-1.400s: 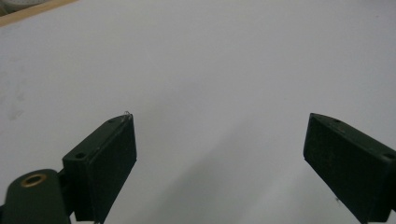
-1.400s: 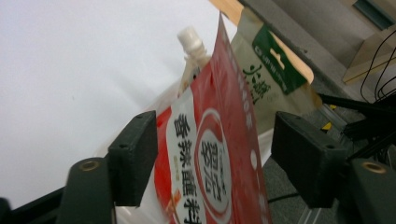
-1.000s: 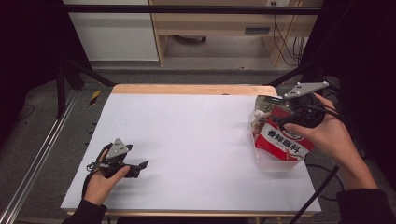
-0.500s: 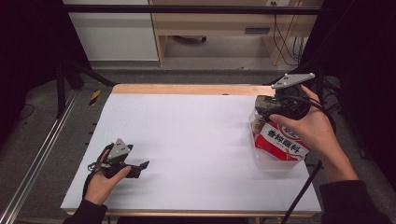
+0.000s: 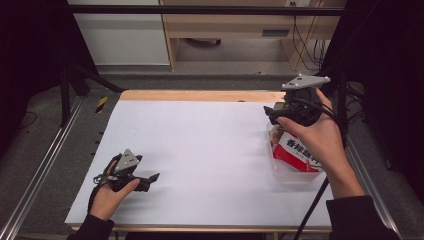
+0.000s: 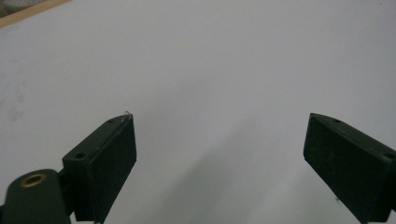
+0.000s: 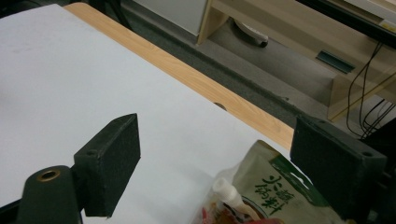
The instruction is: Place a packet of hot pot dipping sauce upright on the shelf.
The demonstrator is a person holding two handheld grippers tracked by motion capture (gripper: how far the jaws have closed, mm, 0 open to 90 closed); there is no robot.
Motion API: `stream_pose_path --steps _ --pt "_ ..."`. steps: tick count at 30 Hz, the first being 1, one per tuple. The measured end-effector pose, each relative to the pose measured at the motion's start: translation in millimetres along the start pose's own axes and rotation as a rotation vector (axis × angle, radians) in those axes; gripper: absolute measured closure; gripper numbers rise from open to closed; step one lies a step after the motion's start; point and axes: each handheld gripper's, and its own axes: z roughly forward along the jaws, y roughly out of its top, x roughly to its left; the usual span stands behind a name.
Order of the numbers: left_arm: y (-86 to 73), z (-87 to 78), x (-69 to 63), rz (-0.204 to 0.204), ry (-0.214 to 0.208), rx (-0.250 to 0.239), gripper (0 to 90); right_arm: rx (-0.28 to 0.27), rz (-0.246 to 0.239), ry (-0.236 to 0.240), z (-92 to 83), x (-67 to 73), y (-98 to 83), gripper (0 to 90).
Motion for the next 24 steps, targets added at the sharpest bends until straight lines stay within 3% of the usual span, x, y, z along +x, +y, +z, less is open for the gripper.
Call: stream_pose_path --steps 10,24 --pt "-1.2 0.4 0.7 -0.007 0.008 0.010 8.1 -0.030 -0.015 0.043 10.1 30.0 3.5 15.7" --pt "-1.4 -1.1 2.9 -0.027 0.019 0.000 5.4 -0.032 -0.006 0.077 28.3 67.5 -10.9 12.4"
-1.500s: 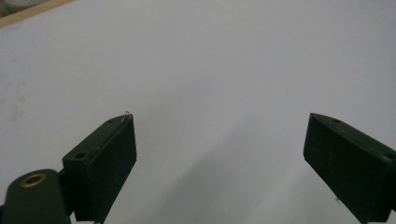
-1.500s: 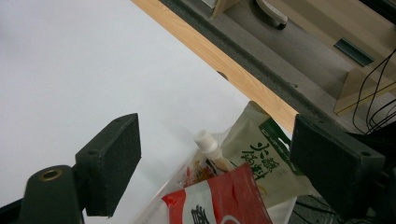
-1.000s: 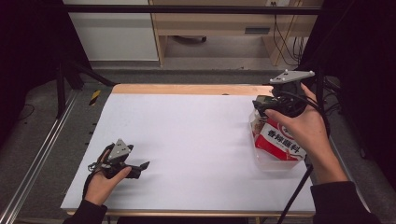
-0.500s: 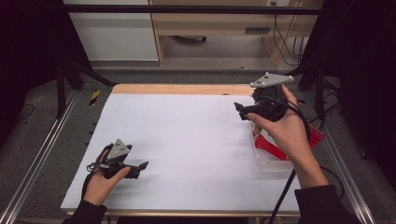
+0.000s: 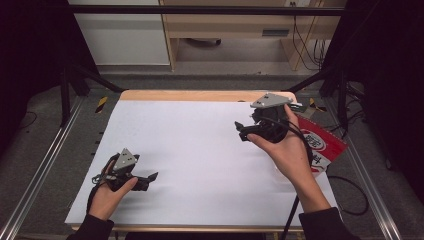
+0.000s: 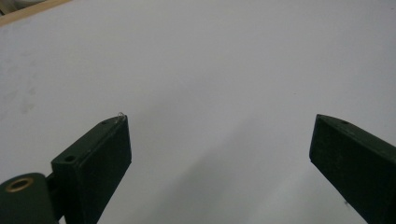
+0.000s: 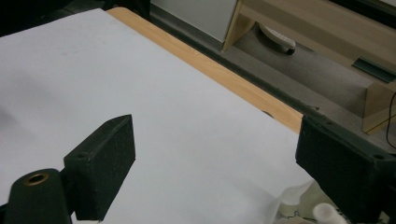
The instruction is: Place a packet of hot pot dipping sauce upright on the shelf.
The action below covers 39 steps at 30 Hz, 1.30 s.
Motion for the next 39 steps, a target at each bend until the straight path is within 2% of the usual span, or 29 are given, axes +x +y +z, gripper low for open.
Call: stream_pose_path --steps 12,24,34,39 --pt "0.2 -0.3 0.2 -0.001 0.000 -0.003 5.2 0.010 0.008 0.026 13.8 20.8 -23.4 11.4" --pt "0.3 -0.6 0.6 -0.007 0.010 -0.006 3.7 0.021 0.073 0.034 24.3 28.7 -50.8 7.3" --pt "0.4 1.1 -0.7 -0.001 0.007 0.000 3.7 0.053 0.116 0.015 47.5 31.3 -73.3 7.2" --pt "0.0 1.4 -0.2 -0.002 0.006 0.001 3.7 0.064 0.132 0.032 60.3 36.2 -79.7 7.2"
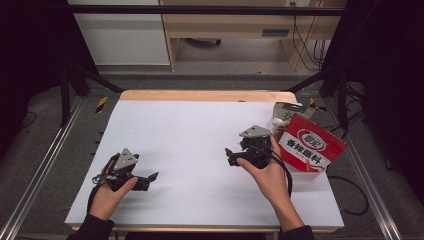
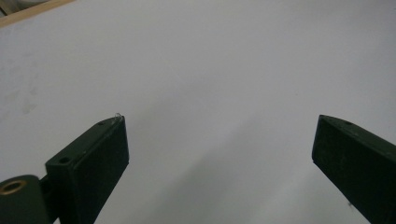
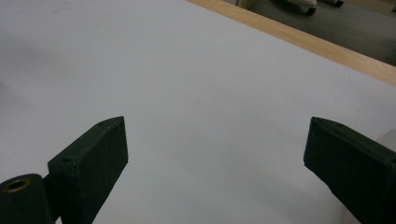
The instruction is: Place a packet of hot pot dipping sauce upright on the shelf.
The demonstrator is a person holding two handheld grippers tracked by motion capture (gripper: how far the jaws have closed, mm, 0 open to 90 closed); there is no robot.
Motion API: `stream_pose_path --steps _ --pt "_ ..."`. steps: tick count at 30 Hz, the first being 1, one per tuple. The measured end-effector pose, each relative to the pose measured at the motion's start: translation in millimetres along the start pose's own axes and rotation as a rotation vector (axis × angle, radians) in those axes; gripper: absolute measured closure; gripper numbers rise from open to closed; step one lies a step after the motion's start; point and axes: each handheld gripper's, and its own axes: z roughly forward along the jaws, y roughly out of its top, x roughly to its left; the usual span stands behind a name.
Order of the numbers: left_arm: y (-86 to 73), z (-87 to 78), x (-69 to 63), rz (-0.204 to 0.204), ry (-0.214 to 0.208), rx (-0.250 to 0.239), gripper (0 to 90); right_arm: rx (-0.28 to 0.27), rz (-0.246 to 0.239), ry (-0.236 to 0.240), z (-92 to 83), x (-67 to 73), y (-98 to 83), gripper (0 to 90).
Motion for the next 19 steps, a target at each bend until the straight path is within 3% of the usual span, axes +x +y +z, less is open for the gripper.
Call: stream_pose_path --steps 11,19 --pt "-0.6 1.5 0.3 -0.003 0.002 0.006 3.8 0.081 0.000 0.018 32.5 13.3 -25.8 7.7" --pt "-0.6 1.7 2.1 -0.010 0.000 0.005 3.9 0.098 -0.016 0.007 39.1 19.1 -42.6 7.8"
